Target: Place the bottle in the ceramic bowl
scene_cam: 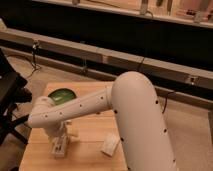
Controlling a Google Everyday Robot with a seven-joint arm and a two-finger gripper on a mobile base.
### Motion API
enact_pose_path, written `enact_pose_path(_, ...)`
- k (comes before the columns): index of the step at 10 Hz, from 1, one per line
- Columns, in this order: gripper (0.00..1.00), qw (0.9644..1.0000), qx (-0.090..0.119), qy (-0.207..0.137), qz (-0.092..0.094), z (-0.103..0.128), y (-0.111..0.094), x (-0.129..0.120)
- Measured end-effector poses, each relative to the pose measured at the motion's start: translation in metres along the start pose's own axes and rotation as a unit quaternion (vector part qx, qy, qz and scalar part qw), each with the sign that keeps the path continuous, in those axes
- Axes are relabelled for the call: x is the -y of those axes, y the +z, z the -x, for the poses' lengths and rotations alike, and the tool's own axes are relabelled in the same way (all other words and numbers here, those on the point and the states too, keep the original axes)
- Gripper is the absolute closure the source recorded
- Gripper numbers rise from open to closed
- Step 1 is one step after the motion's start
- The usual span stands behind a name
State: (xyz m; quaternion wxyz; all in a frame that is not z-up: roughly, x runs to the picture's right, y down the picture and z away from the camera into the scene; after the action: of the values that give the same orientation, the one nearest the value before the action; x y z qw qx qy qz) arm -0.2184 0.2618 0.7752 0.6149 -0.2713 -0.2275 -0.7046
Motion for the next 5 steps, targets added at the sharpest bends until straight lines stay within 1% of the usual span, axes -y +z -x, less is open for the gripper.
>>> enact_pose_path(5,0.20,1.0000,0.001,0.003,-0.001,0.0003,0.0051,-0.0048)
